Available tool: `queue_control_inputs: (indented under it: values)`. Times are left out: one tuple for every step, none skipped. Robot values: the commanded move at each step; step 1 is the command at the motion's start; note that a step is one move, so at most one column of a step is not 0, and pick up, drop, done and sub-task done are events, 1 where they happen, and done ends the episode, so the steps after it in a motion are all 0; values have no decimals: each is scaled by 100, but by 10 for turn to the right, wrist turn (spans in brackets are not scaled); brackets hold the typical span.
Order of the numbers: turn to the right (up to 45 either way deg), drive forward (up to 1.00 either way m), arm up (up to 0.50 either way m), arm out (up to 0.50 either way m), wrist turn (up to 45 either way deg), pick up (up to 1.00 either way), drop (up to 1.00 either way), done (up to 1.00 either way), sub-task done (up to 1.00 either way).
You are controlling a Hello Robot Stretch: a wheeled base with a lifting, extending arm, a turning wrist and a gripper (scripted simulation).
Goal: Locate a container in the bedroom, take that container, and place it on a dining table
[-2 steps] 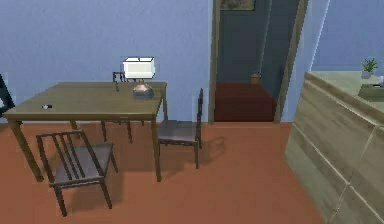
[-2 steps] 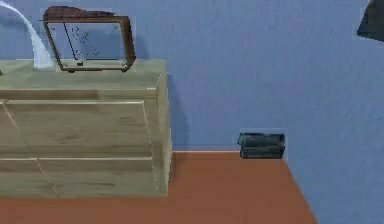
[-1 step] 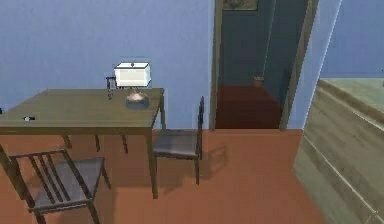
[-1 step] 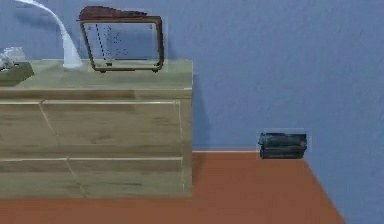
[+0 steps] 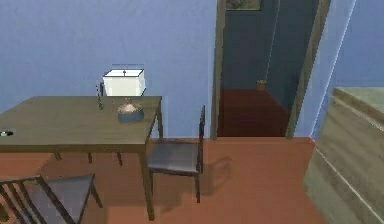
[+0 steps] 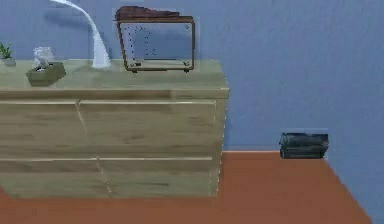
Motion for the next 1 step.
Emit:
queue_control_inputs:
  values:
    - [300, 0, 0, 0, 0, 0, 0, 0, 0]
